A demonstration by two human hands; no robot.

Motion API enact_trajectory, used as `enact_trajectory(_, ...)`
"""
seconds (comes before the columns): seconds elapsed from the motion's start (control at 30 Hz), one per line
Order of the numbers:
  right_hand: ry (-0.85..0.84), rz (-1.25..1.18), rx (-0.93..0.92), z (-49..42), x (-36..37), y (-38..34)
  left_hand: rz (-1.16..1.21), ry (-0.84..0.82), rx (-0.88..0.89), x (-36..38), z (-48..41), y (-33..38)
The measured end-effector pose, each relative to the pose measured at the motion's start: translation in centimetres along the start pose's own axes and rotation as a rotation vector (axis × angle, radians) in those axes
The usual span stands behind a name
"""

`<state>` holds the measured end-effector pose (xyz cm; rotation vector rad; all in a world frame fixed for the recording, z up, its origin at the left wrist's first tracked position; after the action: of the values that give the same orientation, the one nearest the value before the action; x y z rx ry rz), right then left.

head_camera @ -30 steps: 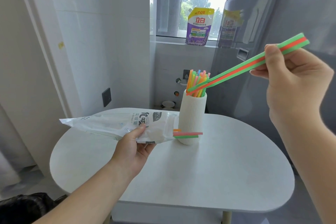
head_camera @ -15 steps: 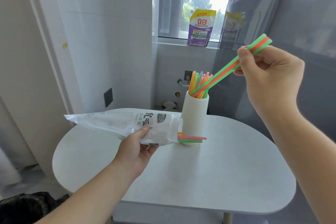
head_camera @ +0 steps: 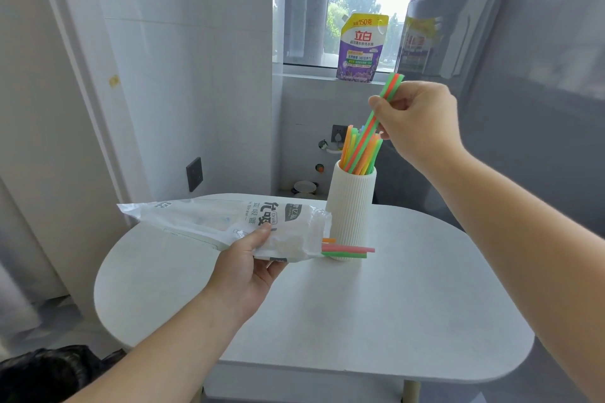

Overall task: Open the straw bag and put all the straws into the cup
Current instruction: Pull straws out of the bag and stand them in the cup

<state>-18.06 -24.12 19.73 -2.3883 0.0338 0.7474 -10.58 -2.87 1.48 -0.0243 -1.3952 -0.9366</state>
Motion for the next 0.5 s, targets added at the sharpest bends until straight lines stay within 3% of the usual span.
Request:
enact_trajectory(0.2, -0.144, 0.215, -0.013, -0.7, 2.8, 1.1, -0.005, 0.005, -0.008, 0.0, -0.1, -0.1)
enact_trajectory(0.4, -0.165, 0.192, -0.018, -0.1, 3.8, 1.7, -0.004, 0.002, -0.013, 0.0, -0.1, 0.0)
enact_trajectory(0.5, -0.189, 0.208, -0.135, 0.7, 3.7, 1.4, -0.013, 0.006, -0.014, -0.1, -0.2, 0.0)
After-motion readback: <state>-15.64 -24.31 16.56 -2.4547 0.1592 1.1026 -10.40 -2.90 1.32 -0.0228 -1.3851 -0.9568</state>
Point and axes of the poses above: each hand's wrist, its own z-axis away from the middle knuckle, its own x-axis out of the palm, y = z × x, the point moved 2 cm from there along -z, towards the middle knuckle, and after that the axes turned 9 degrees about z, right-handed, at the moved point
